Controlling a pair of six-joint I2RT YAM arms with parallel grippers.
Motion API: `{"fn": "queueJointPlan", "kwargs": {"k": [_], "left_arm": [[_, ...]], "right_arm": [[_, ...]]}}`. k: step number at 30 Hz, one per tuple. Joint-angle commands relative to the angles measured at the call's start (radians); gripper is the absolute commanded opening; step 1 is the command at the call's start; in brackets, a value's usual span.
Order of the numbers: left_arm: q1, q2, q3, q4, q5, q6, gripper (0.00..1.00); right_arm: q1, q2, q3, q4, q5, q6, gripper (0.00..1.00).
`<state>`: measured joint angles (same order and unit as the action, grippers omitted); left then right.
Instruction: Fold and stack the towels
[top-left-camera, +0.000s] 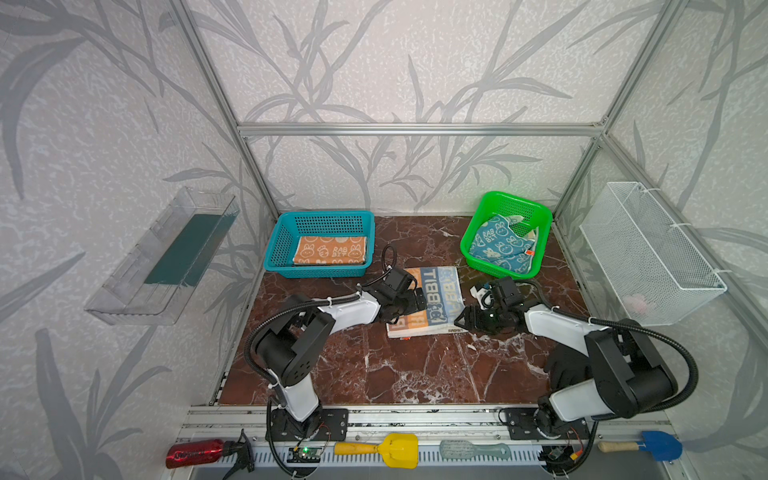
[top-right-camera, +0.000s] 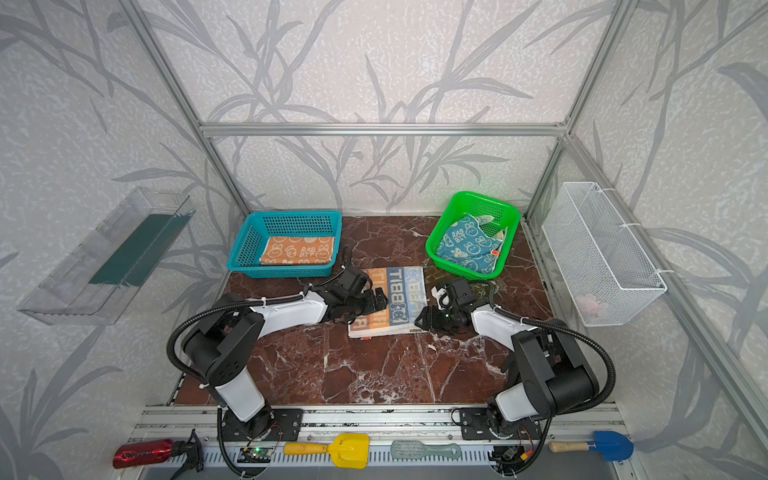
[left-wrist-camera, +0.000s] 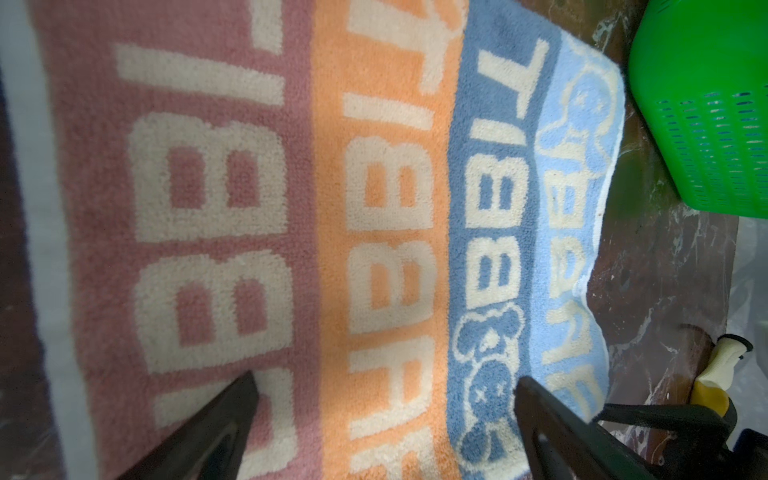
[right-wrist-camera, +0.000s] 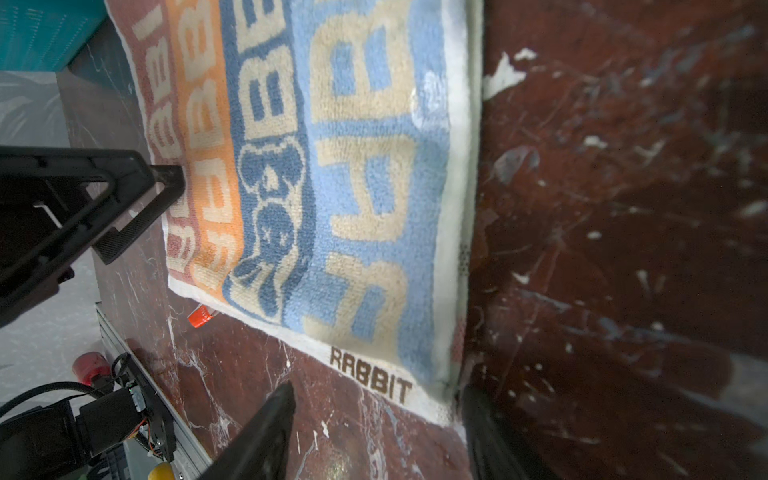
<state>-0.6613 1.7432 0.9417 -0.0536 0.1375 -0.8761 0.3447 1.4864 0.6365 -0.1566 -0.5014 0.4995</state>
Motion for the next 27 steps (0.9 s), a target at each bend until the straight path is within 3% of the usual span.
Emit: {"fn": "queueJointPlan", "kwargs": {"k": [1,7,14,19,27], "left_arm": [[-0.003,0.033,-0.038,-0.005,0.006,-0.025,0.99],[-0.003,0.03,-0.043,-0.011,-0.005,-0.017,0.99],[-0.003,0.029,-0.045,-0.021,-0.016,-0.008,0.99],[-0.003,0.024,-0.048,-0.024,-0.02,-0.005,0.99],[-0.003,0.028,-0.052,-0.03,-0.025,-0.003,0.99]], "right_arm": [[-0.003,0.011,0.009,0.025,-0.005,-0.004,0.55],[-0.003,-0.006,0.011,0.0,0.023,-0.007,0.37],[-0.003,-0.037,0.014,-0.04,0.058,-0.028,0.24],[-0.003,-0.026,0.025,-0.054,0.087,-0.037,0.19],[-0.003,-0.016,0.053,-0.072,0.132,-0.063,0.18]]}}
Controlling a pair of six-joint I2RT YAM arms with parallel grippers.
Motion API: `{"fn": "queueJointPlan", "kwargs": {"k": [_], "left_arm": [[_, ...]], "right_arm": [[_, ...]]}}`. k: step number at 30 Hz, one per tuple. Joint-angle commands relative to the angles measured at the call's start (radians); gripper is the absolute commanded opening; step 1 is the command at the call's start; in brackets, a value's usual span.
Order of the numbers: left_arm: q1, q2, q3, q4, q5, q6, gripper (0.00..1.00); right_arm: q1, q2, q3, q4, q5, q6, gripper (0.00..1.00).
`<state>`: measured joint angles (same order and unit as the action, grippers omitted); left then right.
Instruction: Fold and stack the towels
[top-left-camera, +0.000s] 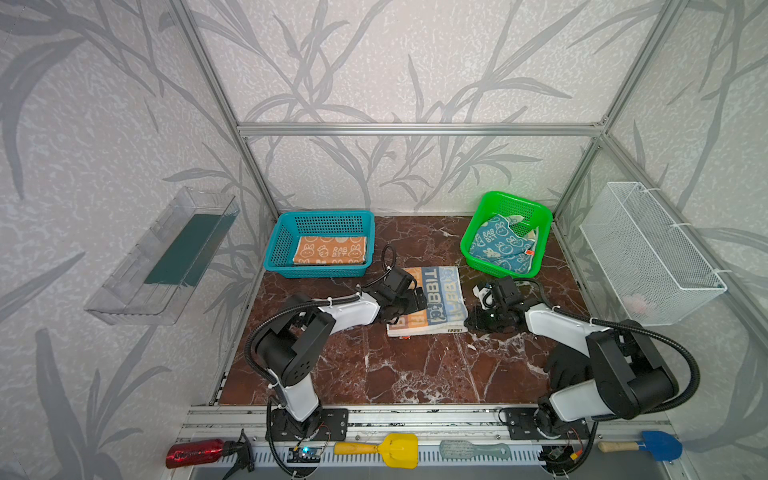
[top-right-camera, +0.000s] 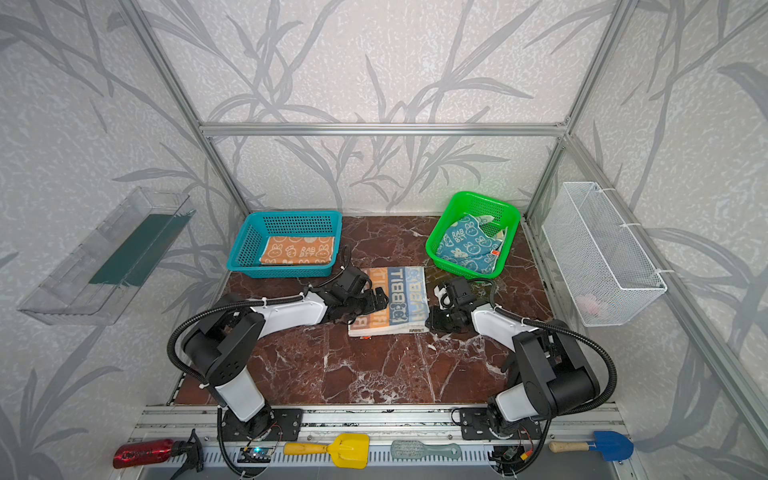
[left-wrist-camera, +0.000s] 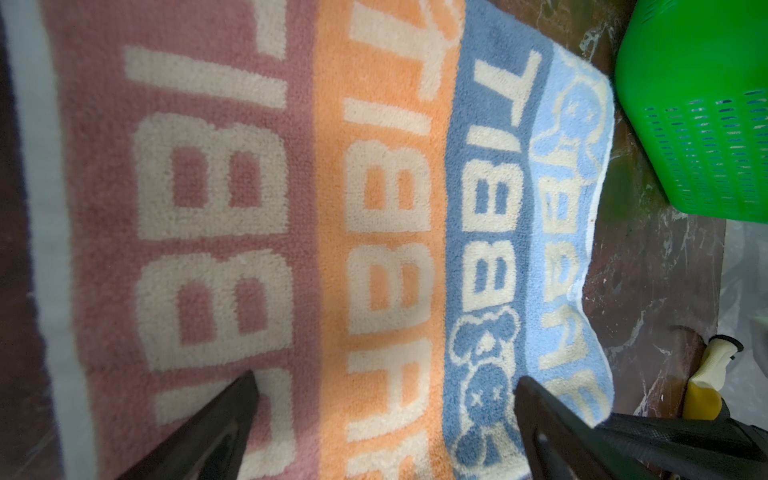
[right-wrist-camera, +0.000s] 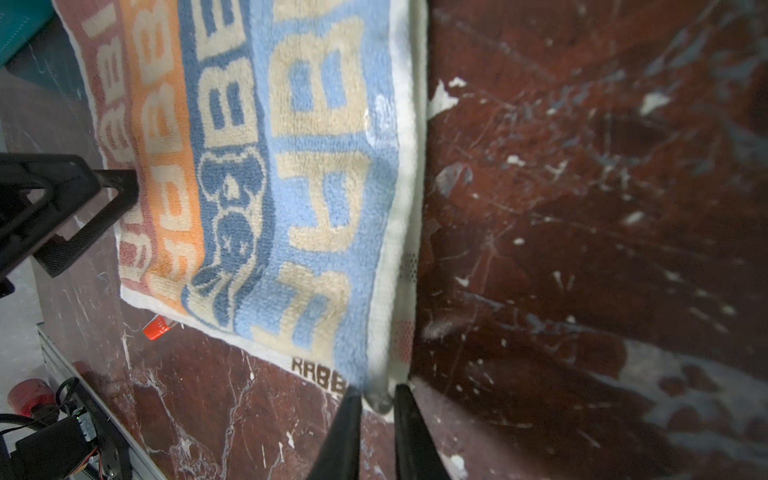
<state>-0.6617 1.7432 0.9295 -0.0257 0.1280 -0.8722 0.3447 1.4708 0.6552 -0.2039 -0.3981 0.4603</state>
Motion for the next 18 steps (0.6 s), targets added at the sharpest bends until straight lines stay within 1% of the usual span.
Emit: {"fn": "queueJointPlan", "kwargs": {"k": [1,8,9,12,16,18], "left_arm": [[-0.003,0.029,-0.039,-0.058,-0.015,-0.008,0.99],[-0.003,0.031,-0.038,-0.061,-0.021,-0.007,0.99],[-0.003,0.03,-0.039,-0.062,-0.022,-0.007,0.99],[-0.003,0.03,-0.037,-0.067,-0.029,-0.005,0.99],[-0.003,0.03,-0.037,-0.071,-0.032,-0.005,0.99],[-0.003,0.03,-0.034,-0.077,-0.036,-0.004,0.99]], "right_arm": [[-0.003,0.003,0.037,-0.021,0.026,-0.025,0.18],[-0.003,0.037,0.043,0.004,0.011,-0.022,0.17],[-0.003,0.039,0.041,0.007,0.007,-0.019,0.15],[-0.003,0.025,0.031,0.009,0.001,-0.015,0.05],[-0.003,-0.022,0.022,-0.027,-0.002,-0.023,0.0],[-0.003,-0.054,0.014,-0.053,-0.002,-0.027,0.0]]}}
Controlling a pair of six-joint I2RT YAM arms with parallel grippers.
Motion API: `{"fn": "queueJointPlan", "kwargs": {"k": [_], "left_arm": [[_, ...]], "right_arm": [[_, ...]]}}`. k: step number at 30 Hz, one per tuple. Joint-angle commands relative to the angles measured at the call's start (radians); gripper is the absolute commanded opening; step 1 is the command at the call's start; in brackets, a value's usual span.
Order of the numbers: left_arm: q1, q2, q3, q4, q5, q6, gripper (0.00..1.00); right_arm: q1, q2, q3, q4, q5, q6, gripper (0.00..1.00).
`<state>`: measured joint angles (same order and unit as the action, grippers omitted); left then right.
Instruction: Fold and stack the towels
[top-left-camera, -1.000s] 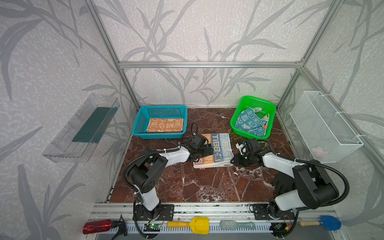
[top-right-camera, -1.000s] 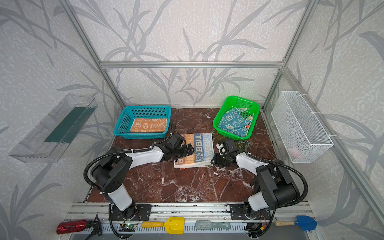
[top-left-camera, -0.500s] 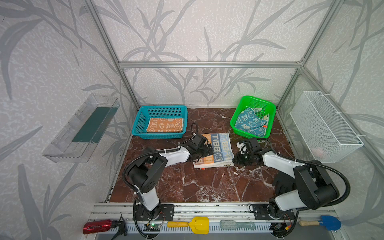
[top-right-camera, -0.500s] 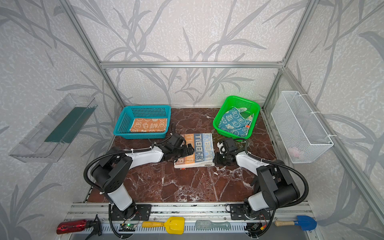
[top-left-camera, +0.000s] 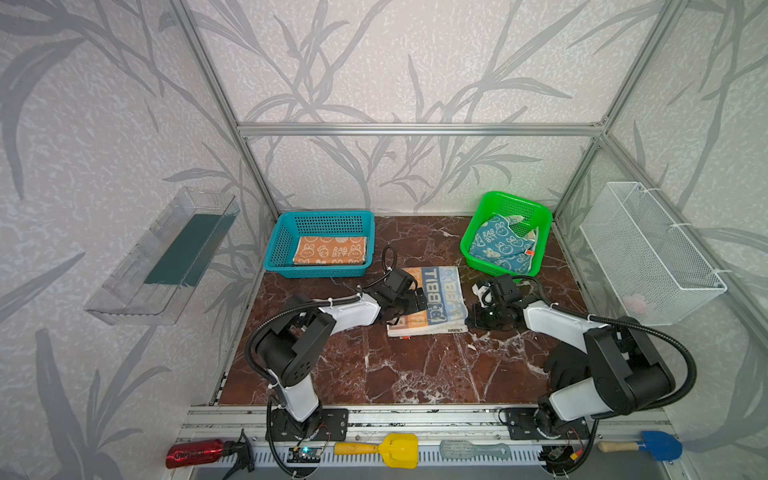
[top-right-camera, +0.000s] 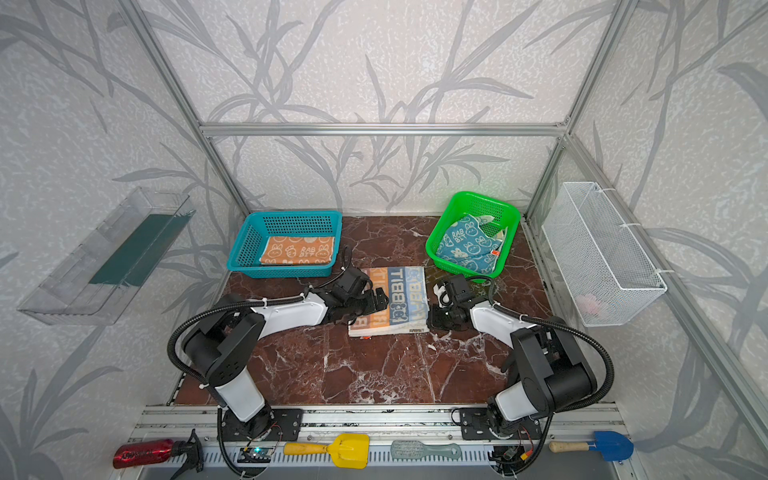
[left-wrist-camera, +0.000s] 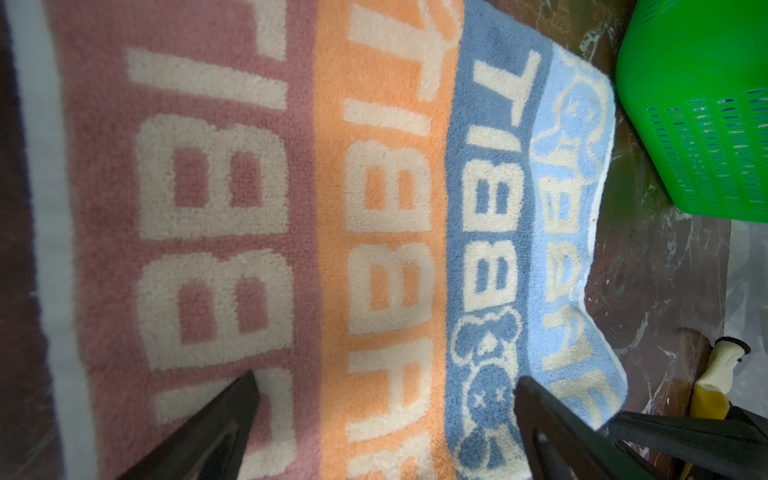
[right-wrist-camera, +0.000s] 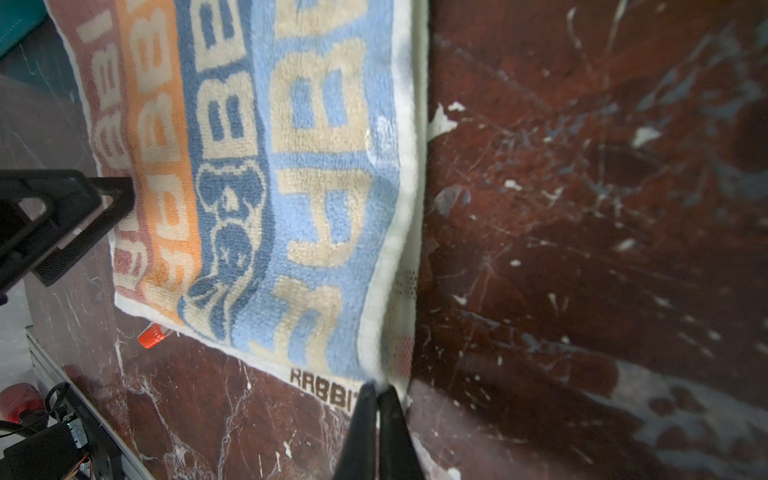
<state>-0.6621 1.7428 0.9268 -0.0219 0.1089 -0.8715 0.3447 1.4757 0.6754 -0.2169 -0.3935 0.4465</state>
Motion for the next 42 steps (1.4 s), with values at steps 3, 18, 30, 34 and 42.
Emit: {"fn": "queueJointPlan", "kwargs": {"k": [3,18,30,34,42], "left_arm": [[-0.003,0.031,-0.028,-0.087,-0.021,0.002,0.99],[-0.002,0.029,-0.022,-0.11,-0.038,0.019,0.99],[-0.004,-0.078,0.05,-0.151,-0.008,0.104,0.99],[-0.004,-0.16,0.058,-0.179,-0.005,0.092,0.99],[-0.03,-0.208,-0.095,-0.045,0.057,-0.03,0.99]], "right_arm": [[-0.003,-0.107,-0.02,-0.074,-0.006,-0.015,0.0],[-0.002,-0.028,-0.028,-0.139,-0.002,-0.04,0.08],[-0.001,-0.145,0.043,-0.185,-0.02,-0.023,0.48],[-0.009,-0.081,0.059,-0.06,-0.095,0.05,0.48],[-0.009,0.137,0.165,0.104,-0.182,0.114,0.53]]}}
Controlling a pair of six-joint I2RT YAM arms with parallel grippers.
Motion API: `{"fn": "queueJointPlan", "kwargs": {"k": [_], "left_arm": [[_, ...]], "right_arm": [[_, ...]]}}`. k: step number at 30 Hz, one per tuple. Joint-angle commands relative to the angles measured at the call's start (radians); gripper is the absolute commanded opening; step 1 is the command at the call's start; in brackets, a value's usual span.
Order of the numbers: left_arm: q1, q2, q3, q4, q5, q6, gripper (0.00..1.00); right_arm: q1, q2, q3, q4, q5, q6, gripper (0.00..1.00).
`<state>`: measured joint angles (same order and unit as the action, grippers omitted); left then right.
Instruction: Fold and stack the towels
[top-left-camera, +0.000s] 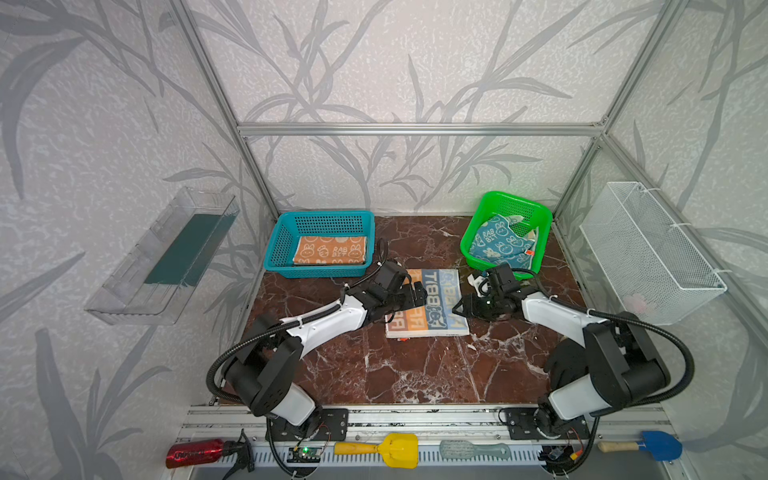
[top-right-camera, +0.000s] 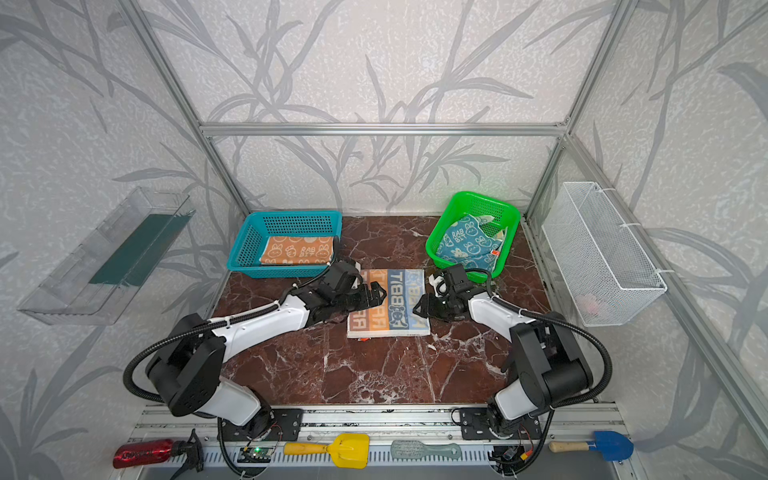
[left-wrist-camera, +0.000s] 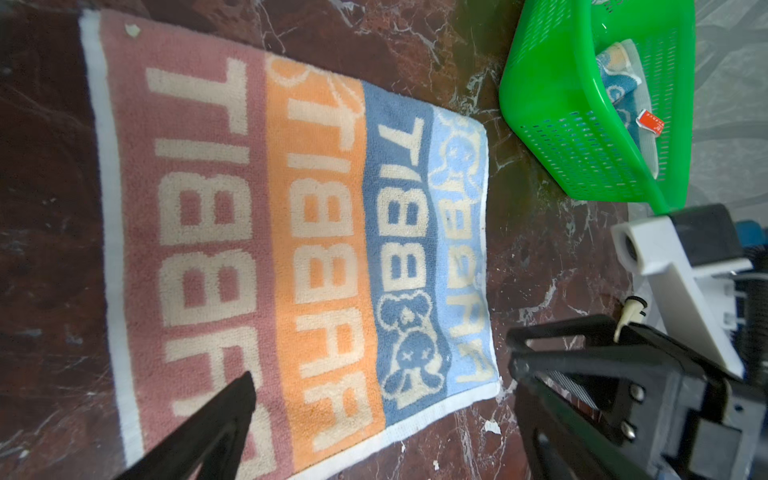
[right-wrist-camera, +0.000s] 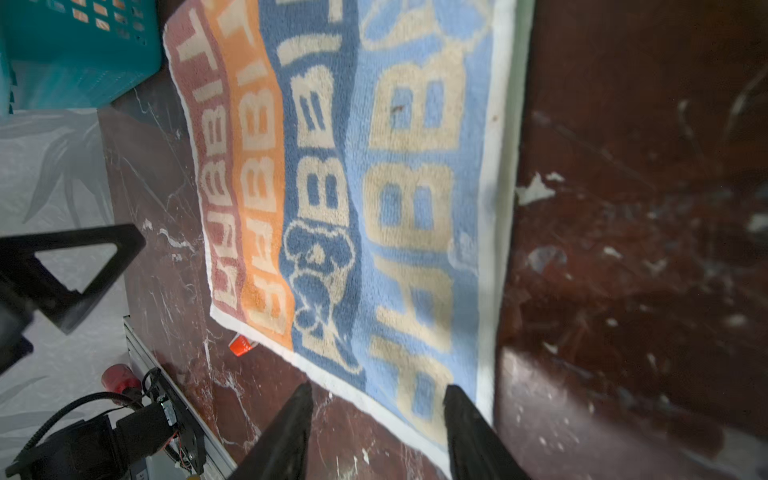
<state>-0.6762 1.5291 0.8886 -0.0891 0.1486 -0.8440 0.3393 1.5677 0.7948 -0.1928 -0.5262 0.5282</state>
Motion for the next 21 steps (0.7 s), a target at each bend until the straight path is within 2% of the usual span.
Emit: {"fn": "queueJointPlan", "kwargs": {"k": [1,6,12,21], "left_arm": [[-0.02,0.009,-0.071,0.028,0.017,-0.066,0.99],[-0.02,0.012,-0.169,0.072,0.023,-0.116,0.99],[-0.018,-0.018,-0.231,0.025,-0.014,-0.107,0.99],[-0.015,-0.102,-0.29,-0.066,-0.062,-0.071,0.99]], "right_arm": [[-0.004,0.064,0.05,0.095,-0.056,0.038,0.53],[-0.003,0.166,0.058,0.148,-0.075,0.055,0.58],[-0.015,0.183,0.038,0.129,-0.037,0.039,0.66],[-0.014,0.091,-0.059,0.093,-0.025,0.014,0.74]]}}
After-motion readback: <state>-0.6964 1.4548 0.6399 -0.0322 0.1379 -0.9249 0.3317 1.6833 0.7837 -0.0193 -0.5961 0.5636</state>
